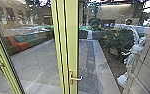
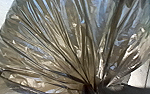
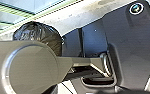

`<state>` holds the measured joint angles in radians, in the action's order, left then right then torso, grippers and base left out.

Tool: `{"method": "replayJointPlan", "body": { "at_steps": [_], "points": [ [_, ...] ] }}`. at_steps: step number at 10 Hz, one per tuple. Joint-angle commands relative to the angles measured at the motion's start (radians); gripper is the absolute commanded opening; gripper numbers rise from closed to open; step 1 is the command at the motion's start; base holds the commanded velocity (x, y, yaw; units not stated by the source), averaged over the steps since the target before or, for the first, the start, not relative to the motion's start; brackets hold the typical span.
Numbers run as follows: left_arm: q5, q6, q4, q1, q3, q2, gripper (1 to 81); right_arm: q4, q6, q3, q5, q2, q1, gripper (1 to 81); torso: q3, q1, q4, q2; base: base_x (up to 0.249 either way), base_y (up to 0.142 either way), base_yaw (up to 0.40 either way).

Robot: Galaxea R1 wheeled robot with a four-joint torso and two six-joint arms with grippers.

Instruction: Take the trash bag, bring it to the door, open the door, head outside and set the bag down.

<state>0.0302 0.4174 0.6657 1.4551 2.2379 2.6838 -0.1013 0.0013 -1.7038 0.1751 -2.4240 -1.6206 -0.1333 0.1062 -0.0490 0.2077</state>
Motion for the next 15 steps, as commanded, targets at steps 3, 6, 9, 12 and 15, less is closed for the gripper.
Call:
{"method": "replayJointPlan", "body": {
  "at_steps": [3,6,9,12,15],
  "points": [
    [-0.064,0.001,0.005,-0.009,-0.116,-0.097,1.0,0.011,-0.004,0.541,0.080,0.499,0.040,81.1,0.000,0.000,0.000,0.000,0.000,0.000,0.000],
    [-0.065,0.001,0.005,0.023,-0.142,-0.123,1.0,0.003,0.000,0.691,0.116,0.659,0.070,81.1,0.000,0.000,0.000,0.000,0.000,0.000,0.000],
    [-0.064,0.003,0.005,0.058,-0.205,-0.162,1.0,-0.024,0.005,0.849,0.098,0.791,0.184,81.1,0.000,0.000,0.000,0.000,0.000,0.000,0.000],
    [-0.062,0.003,0.003,0.063,-0.210,-0.142,1.0,-0.104,0.006,0.937,0.040,0.871,0.345,81.1,0.000,0.000,0.000,0.000,0.000,0.000,0.000],
    [-0.064,0.003,0.002,0.063,-0.210,-0.131,1.0,-0.213,0.009,0.989,-0.209,0.896,0.608,81.1,0.000,0.000,0.000,0.000,0.000,0.000,0.000]
  ]
}}
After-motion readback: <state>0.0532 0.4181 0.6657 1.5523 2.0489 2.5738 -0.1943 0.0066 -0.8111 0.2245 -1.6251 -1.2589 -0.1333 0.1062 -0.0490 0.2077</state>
